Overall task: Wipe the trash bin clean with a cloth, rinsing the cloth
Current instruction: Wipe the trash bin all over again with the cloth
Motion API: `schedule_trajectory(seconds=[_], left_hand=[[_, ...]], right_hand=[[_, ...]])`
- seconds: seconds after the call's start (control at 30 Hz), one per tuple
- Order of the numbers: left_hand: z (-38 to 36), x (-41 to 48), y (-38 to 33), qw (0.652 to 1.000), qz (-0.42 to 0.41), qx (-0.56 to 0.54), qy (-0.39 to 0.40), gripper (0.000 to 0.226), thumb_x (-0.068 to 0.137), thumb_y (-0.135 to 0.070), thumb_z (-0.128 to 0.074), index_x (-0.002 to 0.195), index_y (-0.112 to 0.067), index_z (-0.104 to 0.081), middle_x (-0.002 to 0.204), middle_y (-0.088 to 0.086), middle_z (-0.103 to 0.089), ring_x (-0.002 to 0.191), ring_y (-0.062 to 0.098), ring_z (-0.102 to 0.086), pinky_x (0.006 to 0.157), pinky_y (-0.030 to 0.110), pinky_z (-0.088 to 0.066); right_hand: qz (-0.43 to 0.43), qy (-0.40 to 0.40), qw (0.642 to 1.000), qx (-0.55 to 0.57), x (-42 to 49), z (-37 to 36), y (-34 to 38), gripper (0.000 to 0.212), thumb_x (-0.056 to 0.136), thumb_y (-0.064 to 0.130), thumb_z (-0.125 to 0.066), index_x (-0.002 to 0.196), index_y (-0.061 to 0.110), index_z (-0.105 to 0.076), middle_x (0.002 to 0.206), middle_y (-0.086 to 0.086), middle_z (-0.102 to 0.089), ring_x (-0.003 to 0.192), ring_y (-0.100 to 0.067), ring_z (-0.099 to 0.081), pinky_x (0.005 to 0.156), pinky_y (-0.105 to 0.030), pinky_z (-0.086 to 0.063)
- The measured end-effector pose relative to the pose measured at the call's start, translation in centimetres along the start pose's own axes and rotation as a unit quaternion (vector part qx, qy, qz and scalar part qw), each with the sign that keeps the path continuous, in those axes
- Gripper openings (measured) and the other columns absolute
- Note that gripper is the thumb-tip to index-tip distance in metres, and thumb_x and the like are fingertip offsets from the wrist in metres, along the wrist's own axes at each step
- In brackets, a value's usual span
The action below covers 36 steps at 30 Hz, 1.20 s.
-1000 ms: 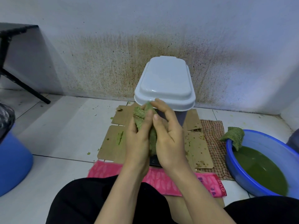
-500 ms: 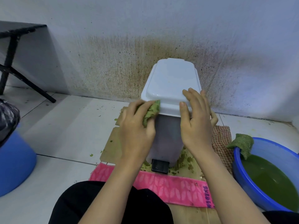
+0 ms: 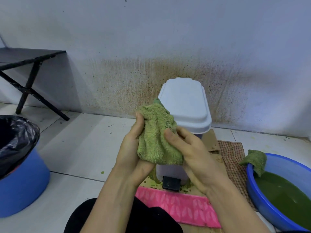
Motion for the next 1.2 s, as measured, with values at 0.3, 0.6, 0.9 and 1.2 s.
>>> schedule_trajectory(seconds=[0.3,0.6,0.9,1.2], left_hand=[[-0.9,-2.6,0.3,0.969,-0.119,0.163,-0.14,0.027,0.091,-0.014,-0.063,0.114,-0.001,-0.068,0.106,0.018,-0.075,0.095,0.027,-0.074,0.081,0.037,-0.061],[-9.4,6.8,-4.1,0.569,-0.222,0.791,0.033,0.044,0.097,-0.059,-0.043,0.132,-0.038,-0.06,0.136,-0.012,-0.059,0.126,0.013,-0.053,0.107,0.043,-0.04],[-4.8,16.5,-1.9,0.456,-0.072,0.879,0.121,0.047,0.103,-0.053,-0.03,0.149,-0.051,-0.026,0.165,-0.017,-0.011,0.152,0.014,-0.01,0.12,0.048,-0.011],[-3.7,29.5,-3.9,0.609,-0.064,0.79,0.022,0.051,0.106,-0.039,-0.039,0.152,-0.018,-0.038,0.161,0.005,-0.031,0.148,0.025,-0.029,0.119,0.033,-0.02]], right_hand=[[0.101,-0.129,0.975,-0.152,0.0,1.9,3.1,0.007,0.083,0.02,-0.074,0.085,0.013,-0.075,0.079,0.0,-0.077,0.075,-0.01,-0.072,0.067,-0.023,-0.057],[0.105,-0.309,0.885,-0.333,6.8,10.3,7.5,0.05,0.098,0.054,-0.038,0.135,0.023,-0.053,0.137,0.001,-0.055,0.127,-0.021,-0.05,0.107,-0.05,-0.039],[0.081,-0.3,0.912,-0.267,9.1,11.7,3.8,0.045,0.105,0.037,-0.036,0.148,0.028,-0.04,0.154,0.012,-0.037,0.143,-0.009,-0.032,0.119,-0.036,-0.025],[0.101,-0.297,0.932,-0.183,9.3,12.1,3.3,0.042,0.104,0.029,-0.044,0.145,0.025,-0.045,0.151,0.014,-0.041,0.14,-0.003,-0.034,0.112,-0.021,-0.026]])
Point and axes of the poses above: each hand's wrist, its own x-axis towards the middle knuckle, its own z-axis out of the back of the hand, y = z × x, the point moved 8 cm from there along x, towards the middle knuckle
